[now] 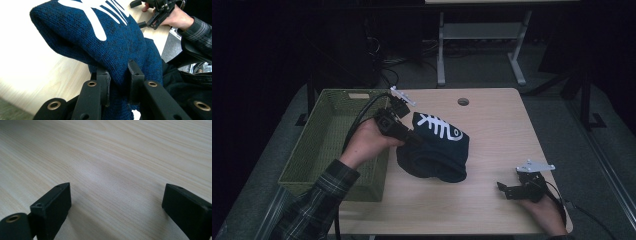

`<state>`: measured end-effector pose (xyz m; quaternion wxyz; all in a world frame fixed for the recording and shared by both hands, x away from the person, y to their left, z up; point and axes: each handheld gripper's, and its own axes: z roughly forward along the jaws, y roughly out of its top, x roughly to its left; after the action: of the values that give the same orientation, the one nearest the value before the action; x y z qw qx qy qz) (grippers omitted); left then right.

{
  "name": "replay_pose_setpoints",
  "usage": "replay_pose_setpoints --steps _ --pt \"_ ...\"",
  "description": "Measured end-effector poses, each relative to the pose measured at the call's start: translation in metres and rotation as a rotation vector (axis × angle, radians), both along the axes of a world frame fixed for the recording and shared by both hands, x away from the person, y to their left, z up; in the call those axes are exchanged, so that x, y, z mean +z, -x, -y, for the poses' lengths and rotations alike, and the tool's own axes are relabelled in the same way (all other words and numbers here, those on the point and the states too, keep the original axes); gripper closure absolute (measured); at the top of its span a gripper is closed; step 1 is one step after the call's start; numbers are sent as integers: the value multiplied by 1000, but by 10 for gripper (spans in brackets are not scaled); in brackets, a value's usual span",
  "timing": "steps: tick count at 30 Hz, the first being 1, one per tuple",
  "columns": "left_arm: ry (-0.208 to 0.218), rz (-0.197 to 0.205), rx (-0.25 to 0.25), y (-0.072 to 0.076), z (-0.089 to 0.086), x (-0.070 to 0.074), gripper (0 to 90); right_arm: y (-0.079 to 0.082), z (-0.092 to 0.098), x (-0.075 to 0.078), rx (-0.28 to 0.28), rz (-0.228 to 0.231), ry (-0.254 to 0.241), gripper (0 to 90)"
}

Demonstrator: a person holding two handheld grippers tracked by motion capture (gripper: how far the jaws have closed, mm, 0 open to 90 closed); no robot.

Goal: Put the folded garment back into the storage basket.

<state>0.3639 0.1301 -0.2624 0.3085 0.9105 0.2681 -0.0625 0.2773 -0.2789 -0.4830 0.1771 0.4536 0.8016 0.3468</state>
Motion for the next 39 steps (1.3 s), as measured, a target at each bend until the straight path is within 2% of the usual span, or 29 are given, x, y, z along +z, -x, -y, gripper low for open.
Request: replay_pose_setpoints --steps 11,21,34,39 --pt "19 13 67 2 -39 29 762 0 0 0 -1 0 0 85" --pt "37 30 151 8 -85 50 762 0 0 0 -5 1 -1 86" --pt "42 51 249 18 -138 62 762 0 0 0 -10 1 -1 86" --pt "56 59 285 21 -159 64 762 0 0 0 -12 1 0 87"
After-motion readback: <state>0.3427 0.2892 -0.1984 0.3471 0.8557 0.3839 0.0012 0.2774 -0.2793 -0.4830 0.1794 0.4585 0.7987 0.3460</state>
